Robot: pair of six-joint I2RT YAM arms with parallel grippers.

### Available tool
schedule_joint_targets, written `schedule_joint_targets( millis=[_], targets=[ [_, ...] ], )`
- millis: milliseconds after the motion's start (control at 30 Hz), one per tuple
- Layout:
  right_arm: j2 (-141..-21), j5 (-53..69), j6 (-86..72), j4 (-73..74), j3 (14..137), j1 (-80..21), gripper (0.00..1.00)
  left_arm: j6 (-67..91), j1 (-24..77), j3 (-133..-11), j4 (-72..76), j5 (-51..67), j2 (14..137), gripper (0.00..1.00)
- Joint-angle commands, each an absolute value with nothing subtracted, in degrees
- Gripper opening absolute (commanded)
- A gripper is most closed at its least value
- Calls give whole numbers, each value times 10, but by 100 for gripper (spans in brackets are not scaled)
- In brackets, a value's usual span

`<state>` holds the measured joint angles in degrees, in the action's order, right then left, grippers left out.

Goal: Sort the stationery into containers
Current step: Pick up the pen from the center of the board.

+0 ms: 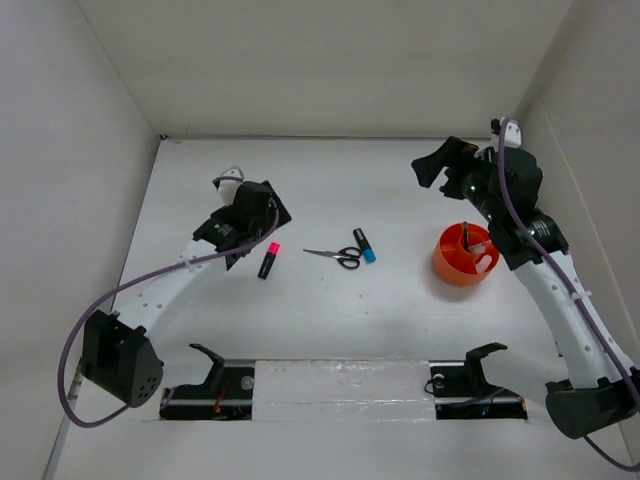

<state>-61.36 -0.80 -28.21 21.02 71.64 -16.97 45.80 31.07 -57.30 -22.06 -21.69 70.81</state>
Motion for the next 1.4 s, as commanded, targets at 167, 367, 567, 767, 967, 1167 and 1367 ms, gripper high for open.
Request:
schedule_joint_targets(
  millis=[167, 367, 567, 767, 967, 1167, 1367],
  targets=[
    [-641, 53, -251, 145, 694, -311, 100, 426, 292, -574, -218, -213, 789, 100],
    [-610, 47, -241, 140, 656, -348, 100, 432, 292, -508, -159, -186, 815, 98],
    [-549, 47, -236, 146, 623, -359, 100, 437, 292, -496, -153, -192, 848, 95],
    [-492, 47, -236, 157, 599, -364, 100, 448, 292, -489, -148, -186, 898, 83],
    [-449, 47, -241, 163, 582, -369, 100, 453, 292, -476, -134, -180, 909, 63],
    [-426, 47, -251, 168, 582, -369, 100, 454, 292, -443, -112, -168, 904, 39],
    [-420, 52, -257, 168, 582, -374, 100, 448, 292, -438, -106, -162, 904, 22]
  ],
)
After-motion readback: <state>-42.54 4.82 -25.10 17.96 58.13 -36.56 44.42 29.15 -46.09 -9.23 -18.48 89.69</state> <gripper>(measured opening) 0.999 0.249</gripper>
